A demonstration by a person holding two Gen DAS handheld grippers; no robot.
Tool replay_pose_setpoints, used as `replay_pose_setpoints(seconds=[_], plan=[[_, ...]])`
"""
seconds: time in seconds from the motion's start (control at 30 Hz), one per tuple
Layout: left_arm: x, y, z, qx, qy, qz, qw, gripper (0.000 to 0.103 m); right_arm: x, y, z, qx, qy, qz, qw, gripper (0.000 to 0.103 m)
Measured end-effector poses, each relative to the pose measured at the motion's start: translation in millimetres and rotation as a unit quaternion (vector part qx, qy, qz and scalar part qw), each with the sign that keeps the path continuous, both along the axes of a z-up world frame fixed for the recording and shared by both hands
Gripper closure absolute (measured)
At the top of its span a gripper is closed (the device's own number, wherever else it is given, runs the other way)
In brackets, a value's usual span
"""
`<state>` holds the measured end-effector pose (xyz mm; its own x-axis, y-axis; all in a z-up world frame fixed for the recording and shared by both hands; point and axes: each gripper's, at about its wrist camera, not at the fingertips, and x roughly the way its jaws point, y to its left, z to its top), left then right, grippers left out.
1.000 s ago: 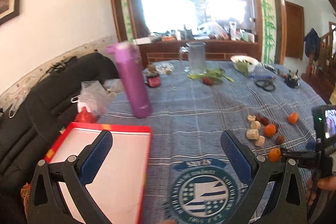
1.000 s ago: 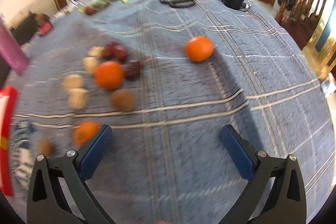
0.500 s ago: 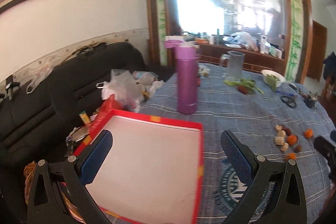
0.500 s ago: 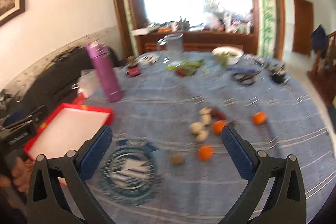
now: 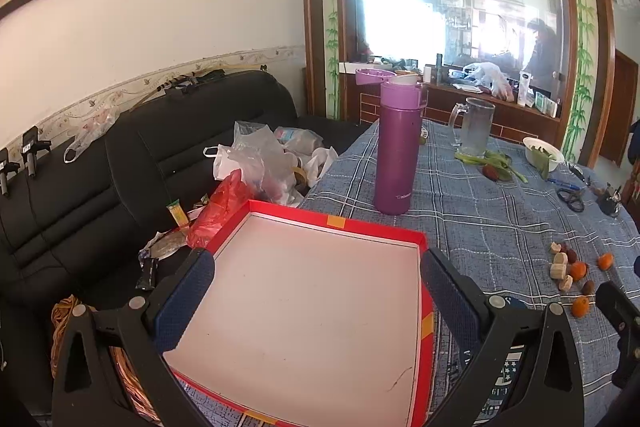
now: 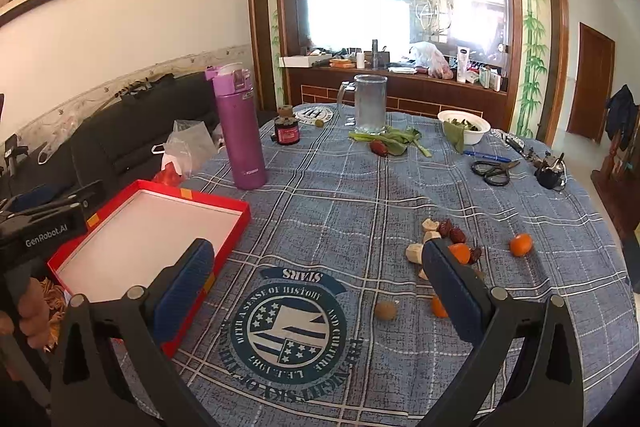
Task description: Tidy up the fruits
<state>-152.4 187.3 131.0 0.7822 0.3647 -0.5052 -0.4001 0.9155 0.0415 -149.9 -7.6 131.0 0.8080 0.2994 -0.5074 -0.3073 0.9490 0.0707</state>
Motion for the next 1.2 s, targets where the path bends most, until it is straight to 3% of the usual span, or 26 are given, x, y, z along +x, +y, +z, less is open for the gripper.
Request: replay_pose_setpoints(seconds=[0.3, 0.43, 0.63, 0.73, 0.8, 0.93, 1.0, 1.07, 1.2], plan=[[6, -4, 0, 0.005, 0.004, -0.01, 0.9999, 0.001, 4, -9, -9, -0.013, 0.009, -0.014, 1.0, 0.0], [15, -15, -15, -0.019, 0.039, -0.048, 0.9979, 0.001, 9, -41, -24, -0.014, 0.038, -0.04, 0.998, 0.0], [27, -56, -58, -0.069, 0.122, -0.134, 0.981, 0.001, 14, -105, -49, -0.01, 0.083, -0.09, 0.992, 0.0], [23, -74, -74, -0.087, 0.138, -0.16, 0.9736, 0.001, 22, -127, -56, -0.001, 0.1, -0.094, 0.99, 0.002], [24, -82, -74, -0.085, 0.138, -0.165, 0.973, 0.001, 31, -133, -62, 0.005, 0.113, -0.091, 0.989, 0.009], [31, -97, -71, -0.057, 0.135, -0.17, 0.9744, 0.001, 56, -126, -78, -0.012, 0.155, -0.069, 0.985, 0.032], [39, -103, -71, -0.048, 0.14, -0.176, 0.9732, 0.001, 67, -117, -88, -0.021, 0.17, -0.053, 0.984, 0.034], [48, -110, -71, -0.036, 0.144, -0.183, 0.9719, 0.002, 78, -109, -98, -0.028, 0.185, -0.042, 0.981, 0.043], [65, -124, -74, -0.024, 0.154, -0.204, 0.9665, 0.008, 97, -106, -111, -0.015, 0.216, -0.037, 0.976, 0.052]])
